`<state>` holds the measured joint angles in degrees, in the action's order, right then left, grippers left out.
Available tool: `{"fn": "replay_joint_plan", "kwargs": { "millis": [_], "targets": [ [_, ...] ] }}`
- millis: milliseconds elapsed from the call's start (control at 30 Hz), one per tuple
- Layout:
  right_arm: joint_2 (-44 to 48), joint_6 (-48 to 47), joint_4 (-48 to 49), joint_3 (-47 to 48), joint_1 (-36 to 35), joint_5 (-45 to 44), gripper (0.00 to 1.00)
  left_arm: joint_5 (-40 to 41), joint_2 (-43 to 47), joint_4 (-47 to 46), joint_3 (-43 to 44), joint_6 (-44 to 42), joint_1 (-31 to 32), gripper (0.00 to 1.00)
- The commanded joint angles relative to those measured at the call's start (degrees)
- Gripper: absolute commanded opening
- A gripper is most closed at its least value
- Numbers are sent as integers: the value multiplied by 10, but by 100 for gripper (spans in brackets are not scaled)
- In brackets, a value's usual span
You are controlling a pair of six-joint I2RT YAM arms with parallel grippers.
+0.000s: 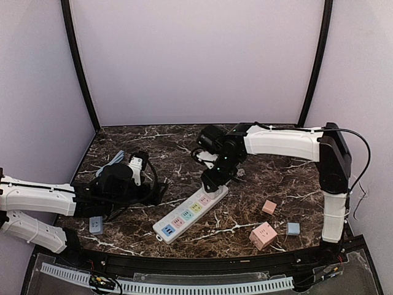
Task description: Insert the plug
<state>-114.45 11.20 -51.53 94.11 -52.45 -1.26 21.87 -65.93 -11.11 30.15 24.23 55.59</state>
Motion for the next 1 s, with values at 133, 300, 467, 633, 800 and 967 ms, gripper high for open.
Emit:
{"fn": "replay_joint_plan", "kwargs": {
  "millis": [133,300,467,633,800,967],
  "targets": [
    [-35,17,2,-21,3,-13,0,-2,18,-4,-12,-4,-3,99],
    [-12,29,32,-74,3,-9,0,-1,22,-4,-14,-4,-3,99],
    [-1,35,46,-100,3,-12,0,-4,20,-7,-15,-3,-3,99],
    [-13,35,46,-97,4,-23,0,-5,21,-7,-15,-3,-3,99],
    [-24,38,51,-104,3,-29,0,-1,25,-8,-18,-3,-2,99],
    [-42,45,56,-113,3,-35,0,-3,25,-8,-18,-3,-2,99]
  ]
}}
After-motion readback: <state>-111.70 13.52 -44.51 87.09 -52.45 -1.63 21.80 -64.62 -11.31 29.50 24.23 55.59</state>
